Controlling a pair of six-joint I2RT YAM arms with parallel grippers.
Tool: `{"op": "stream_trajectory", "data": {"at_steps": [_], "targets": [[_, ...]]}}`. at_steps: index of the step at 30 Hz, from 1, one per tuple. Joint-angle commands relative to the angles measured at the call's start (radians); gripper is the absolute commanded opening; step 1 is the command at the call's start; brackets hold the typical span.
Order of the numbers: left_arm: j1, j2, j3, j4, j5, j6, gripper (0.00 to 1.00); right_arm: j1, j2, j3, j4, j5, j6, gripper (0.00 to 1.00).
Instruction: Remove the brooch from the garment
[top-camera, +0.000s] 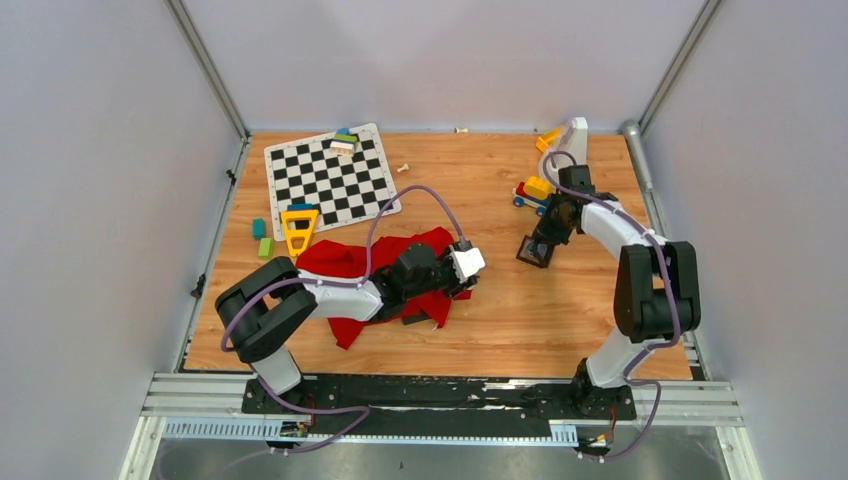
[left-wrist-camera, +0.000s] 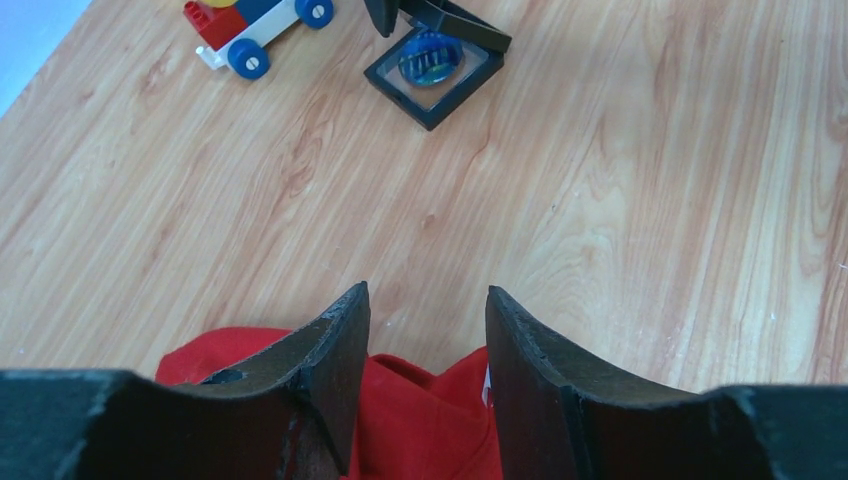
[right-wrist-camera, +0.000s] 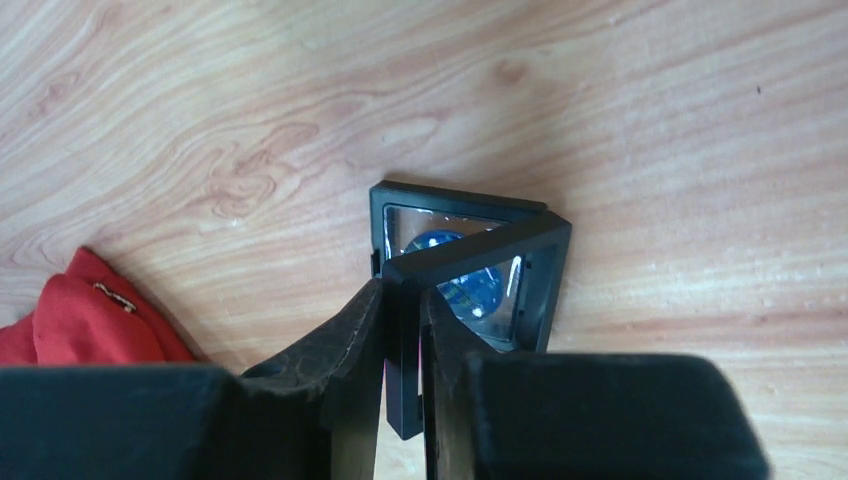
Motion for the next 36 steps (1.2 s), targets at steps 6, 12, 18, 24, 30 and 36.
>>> {"op": "stream_trajectory", "data": {"at_steps": [6, 12, 18, 24, 30, 36], "targets": [[0.015, -0.013, 0.039, -0.007, 0.007, -0.047, 0.53, 0.048, 0.068, 0.122, -0.050, 0.092, -0.020, 0.51], [0.016, -0.016, 0.041, -0.014, 0.015, -0.047, 0.53, 0.060, 0.022, 0.148, -0.119, 0.147, -0.031, 0.53], [0.026, -0.023, 0.039, -0.015, -0.011, -0.077, 0.53, 0.088, -0.004, 0.131, -0.157, 0.228, -0.036, 0.99], [0.056, -0.098, 0.056, -0.082, -0.045, -0.173, 0.57, 0.134, -0.093, 0.036, -0.088, 0.143, -0.041, 0.91], [0.058, -0.202, 0.137, -0.345, -0.292, -0.237, 0.65, 0.312, -0.189, -0.020, -0.036, 0.074, -0.076, 0.93], [0.115, -0.297, 0.200, -0.672, -0.478, -0.421, 0.73, 0.413, -0.350, -0.157, 0.180, -0.221, -0.184, 0.85]]}}
